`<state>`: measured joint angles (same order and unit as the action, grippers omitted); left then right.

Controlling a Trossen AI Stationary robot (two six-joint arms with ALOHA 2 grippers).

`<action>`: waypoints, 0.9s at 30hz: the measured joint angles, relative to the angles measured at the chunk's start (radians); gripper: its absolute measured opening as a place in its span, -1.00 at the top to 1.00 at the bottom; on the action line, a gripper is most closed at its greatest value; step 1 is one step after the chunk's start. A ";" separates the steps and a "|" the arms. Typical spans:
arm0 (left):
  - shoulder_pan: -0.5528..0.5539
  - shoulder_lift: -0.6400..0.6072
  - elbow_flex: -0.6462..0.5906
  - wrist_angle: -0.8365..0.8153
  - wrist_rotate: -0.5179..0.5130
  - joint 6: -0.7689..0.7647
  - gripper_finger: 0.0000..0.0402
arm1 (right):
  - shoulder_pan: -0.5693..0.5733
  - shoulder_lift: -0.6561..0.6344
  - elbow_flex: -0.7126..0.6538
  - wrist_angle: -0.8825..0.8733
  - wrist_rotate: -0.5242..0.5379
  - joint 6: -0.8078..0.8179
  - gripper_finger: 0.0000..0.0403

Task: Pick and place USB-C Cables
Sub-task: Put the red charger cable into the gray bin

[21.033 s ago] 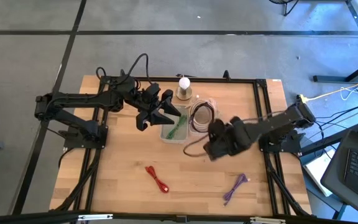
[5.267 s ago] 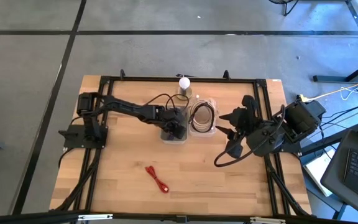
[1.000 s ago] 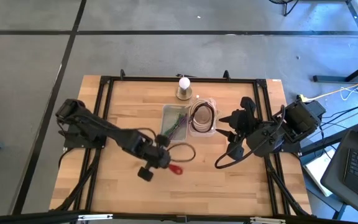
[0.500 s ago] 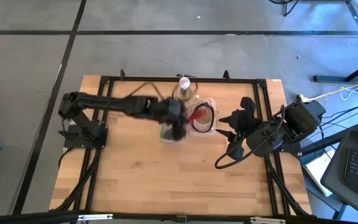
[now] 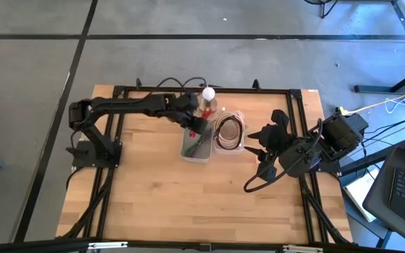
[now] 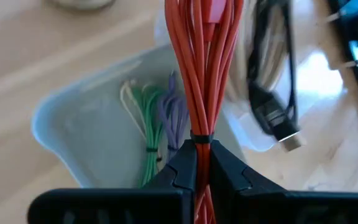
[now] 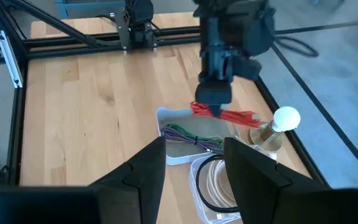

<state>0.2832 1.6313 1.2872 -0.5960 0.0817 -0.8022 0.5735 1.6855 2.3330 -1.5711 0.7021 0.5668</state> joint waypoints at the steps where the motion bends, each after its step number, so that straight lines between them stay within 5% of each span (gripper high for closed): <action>1: -0.005 0.000 -0.020 0.013 0.000 -0.016 0.93 | 0.000 0.000 0.000 0.000 0.000 -0.002 0.18; 27: -0.119 0.085 -0.103 0.076 -0.019 -0.134 0.93 | 0.000 0.000 0.000 0.000 -0.049 -0.024 0.18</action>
<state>0.1642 1.7165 1.1843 -0.5204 0.0624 -0.9364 0.5735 1.6855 2.3330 -1.5709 0.6535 0.5426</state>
